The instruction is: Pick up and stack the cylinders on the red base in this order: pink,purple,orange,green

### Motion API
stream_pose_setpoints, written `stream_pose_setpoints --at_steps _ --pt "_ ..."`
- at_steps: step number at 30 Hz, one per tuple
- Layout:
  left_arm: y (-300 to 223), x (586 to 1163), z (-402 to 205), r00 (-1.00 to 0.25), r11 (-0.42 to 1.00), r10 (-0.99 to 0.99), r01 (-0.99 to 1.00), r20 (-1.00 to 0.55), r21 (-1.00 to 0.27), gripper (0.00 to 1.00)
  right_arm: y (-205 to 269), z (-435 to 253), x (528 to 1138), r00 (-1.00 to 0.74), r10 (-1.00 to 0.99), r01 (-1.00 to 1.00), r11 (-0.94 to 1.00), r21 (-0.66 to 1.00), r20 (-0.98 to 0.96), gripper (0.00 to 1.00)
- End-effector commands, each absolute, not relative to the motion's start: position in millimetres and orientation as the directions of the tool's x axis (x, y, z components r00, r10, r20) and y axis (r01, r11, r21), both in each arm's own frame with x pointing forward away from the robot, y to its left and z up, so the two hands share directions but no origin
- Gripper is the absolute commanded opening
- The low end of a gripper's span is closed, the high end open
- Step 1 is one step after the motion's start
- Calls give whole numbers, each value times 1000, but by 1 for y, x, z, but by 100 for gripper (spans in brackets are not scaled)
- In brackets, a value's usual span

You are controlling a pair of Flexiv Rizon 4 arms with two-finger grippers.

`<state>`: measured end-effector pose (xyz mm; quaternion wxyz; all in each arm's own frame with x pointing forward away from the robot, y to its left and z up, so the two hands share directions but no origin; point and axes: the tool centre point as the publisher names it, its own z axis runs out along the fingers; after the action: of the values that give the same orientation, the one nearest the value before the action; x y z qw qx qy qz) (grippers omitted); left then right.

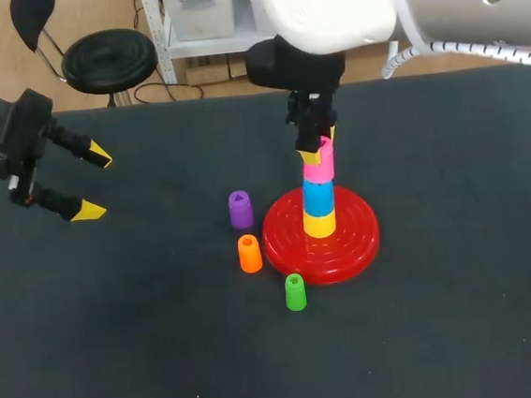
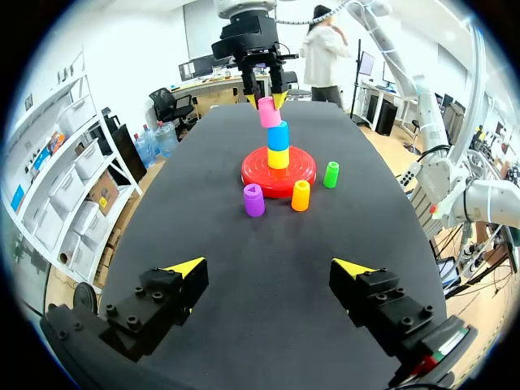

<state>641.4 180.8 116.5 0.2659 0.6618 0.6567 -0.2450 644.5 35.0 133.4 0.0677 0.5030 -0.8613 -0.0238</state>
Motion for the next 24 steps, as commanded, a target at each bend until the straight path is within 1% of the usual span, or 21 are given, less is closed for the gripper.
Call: stream_pose_setpoints --at_steps 1,14,24 --pt "181 641 116 18 4 739 999 -674 32 100 40 132 642 -486 -868 -864 495 91 101 0" --pt "181 641 116 18 4 739 999 -674 32 100 37 136 633 -511 -854 -854 517 53 94 0" --pt "181 641 116 18 4 739 999 -674 32 100 36 133 631 -511 -855 -854 517 59 93 0"
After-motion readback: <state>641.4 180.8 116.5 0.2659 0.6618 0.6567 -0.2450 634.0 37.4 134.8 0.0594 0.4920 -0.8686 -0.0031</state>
